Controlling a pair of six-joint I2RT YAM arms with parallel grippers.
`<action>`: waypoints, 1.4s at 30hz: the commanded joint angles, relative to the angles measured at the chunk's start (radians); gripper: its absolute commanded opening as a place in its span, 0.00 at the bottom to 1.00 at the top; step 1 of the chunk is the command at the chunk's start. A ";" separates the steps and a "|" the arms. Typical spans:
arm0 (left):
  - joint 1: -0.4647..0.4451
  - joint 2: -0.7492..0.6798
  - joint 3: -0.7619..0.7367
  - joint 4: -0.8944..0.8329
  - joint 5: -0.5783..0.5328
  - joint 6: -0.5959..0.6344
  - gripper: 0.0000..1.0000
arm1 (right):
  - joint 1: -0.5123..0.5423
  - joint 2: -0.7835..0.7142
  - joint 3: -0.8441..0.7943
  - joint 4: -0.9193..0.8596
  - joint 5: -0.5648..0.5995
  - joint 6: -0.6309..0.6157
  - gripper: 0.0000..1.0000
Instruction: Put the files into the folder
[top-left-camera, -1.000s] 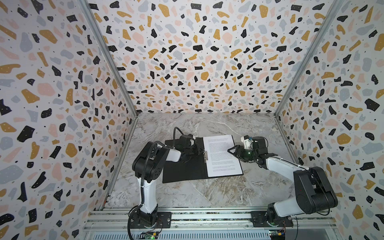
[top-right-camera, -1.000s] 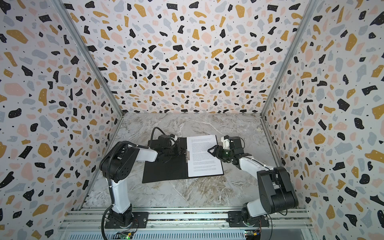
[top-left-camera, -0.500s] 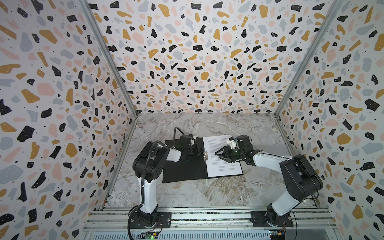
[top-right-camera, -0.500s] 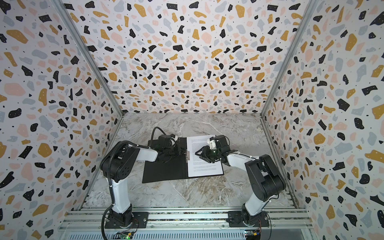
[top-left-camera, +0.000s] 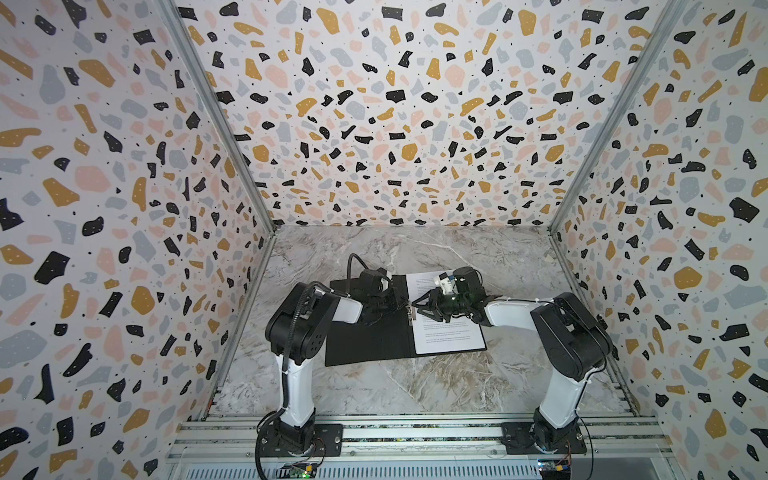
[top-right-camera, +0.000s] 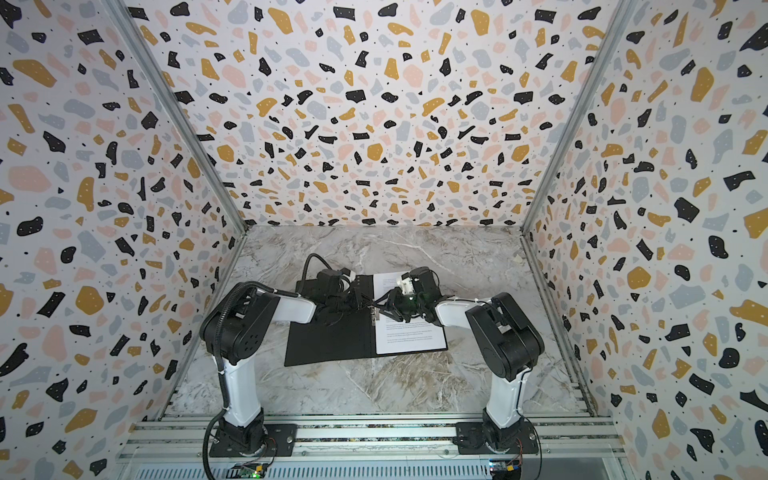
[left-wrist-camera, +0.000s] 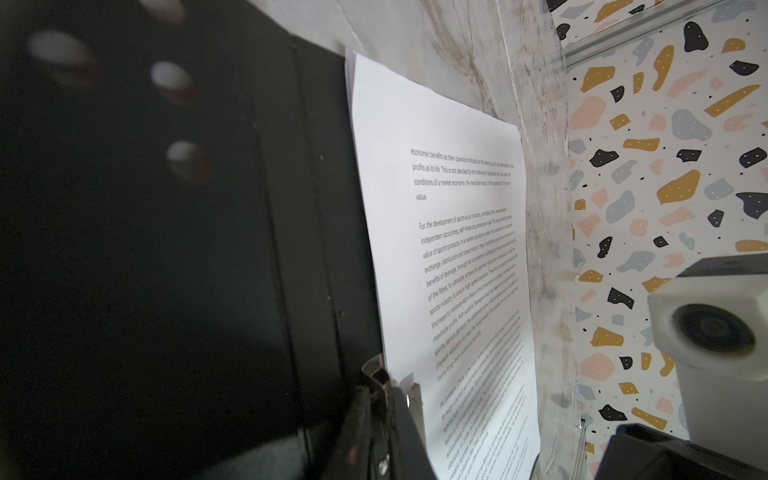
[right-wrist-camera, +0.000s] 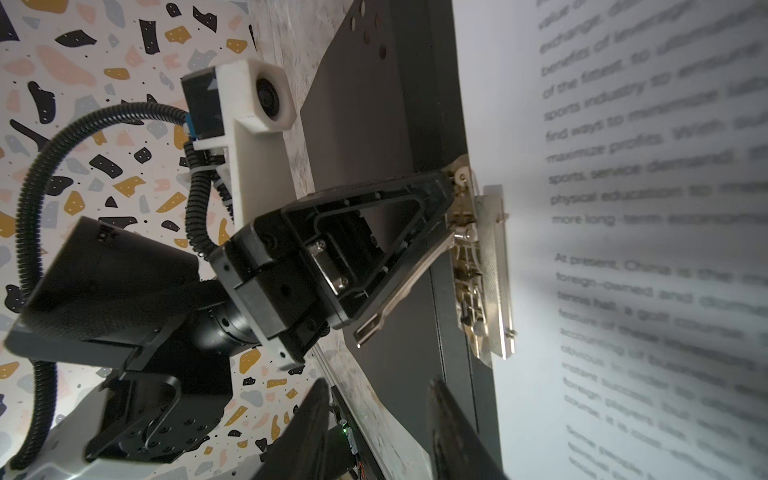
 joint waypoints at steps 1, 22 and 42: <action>0.000 0.022 -0.001 -0.019 -0.026 0.017 0.12 | 0.012 0.015 0.037 0.043 -0.012 0.041 0.38; 0.000 0.026 -0.001 -0.019 -0.029 0.022 0.12 | 0.036 0.085 0.060 0.124 -0.048 0.111 0.32; 0.000 0.026 -0.004 -0.017 -0.027 0.022 0.11 | 0.041 0.099 0.026 0.176 -0.065 0.137 0.20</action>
